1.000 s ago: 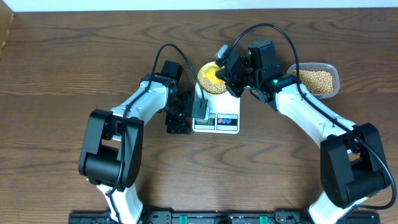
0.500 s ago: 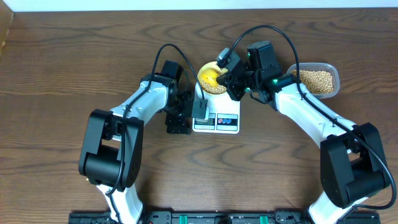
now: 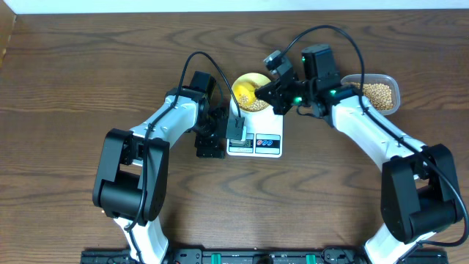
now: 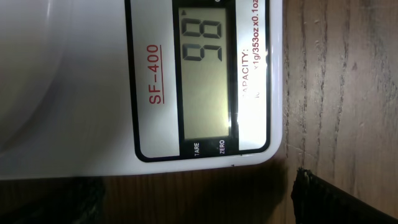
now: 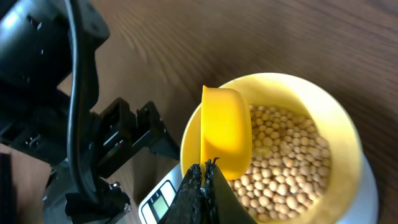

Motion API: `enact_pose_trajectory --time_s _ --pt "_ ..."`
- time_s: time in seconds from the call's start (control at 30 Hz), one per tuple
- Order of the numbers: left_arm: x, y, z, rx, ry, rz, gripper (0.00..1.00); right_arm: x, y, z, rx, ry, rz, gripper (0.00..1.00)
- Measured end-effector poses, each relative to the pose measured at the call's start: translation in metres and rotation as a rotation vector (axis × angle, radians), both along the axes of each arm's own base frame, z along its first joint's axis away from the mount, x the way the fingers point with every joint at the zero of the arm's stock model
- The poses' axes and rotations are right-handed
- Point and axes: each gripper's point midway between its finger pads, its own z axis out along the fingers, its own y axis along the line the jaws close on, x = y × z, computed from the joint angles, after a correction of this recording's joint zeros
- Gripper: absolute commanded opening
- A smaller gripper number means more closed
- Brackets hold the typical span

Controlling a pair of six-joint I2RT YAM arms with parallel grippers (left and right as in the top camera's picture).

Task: Scoop item into bowl and weigh 50g on scale
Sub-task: 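Lift the scoop holding soybeans out of the bowl, right gripper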

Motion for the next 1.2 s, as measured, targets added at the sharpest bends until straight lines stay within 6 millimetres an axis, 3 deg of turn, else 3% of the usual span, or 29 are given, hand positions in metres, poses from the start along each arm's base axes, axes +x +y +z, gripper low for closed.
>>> enact_pose_trajectory --time_s 0.3,0.63,1.0,1.2 --pt "0.0 0.0 0.0 0.0 0.0 0.0 0.98 0.016 -0.019 0.02 0.126 0.039 -0.052 0.01" --pt "0.0 0.0 0.0 0.0 0.0 0.0 0.98 0.014 -0.02 0.028 0.161 0.039 -0.033 0.01" --pt "0.0 0.0 0.0 0.0 0.0 0.0 0.98 0.007 -0.027 0.086 0.138 -0.189 0.008 0.01" --pt "0.0 0.0 0.0 0.0 0.0 0.0 0.98 -0.003 -0.03 0.071 0.07 -0.204 0.063 0.01"
